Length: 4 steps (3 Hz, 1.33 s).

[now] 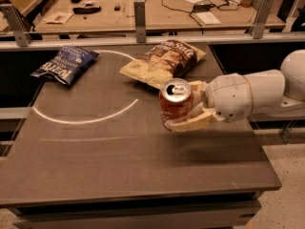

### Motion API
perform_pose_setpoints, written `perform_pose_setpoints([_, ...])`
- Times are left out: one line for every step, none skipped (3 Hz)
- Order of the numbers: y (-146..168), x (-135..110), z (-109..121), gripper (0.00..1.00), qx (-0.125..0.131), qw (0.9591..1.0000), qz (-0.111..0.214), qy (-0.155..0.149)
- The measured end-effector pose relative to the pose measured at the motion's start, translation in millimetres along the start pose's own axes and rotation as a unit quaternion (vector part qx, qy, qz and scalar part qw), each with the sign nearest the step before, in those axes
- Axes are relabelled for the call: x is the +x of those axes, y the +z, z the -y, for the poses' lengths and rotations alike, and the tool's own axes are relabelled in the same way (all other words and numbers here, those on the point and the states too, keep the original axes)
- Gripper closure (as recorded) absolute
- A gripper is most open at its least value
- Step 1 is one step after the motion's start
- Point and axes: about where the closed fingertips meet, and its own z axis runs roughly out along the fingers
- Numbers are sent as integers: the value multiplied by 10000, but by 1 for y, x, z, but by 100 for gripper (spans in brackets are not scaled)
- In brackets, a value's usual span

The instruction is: Knock coke can over

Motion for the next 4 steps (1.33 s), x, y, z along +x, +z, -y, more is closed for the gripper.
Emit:
perform_pose_setpoints([0,-17,-2,100,-172,9937,-329,-1057])
perform_pose_setpoints([0,-23,-3,100,-416,9790,-651,-1887])
perform_pose_setpoints([0,-22,-3,100,-670,9606,-961,-2519])
perform_pose_setpoints([-1,-20,-4,100,-866,9372,-1215,-3154])
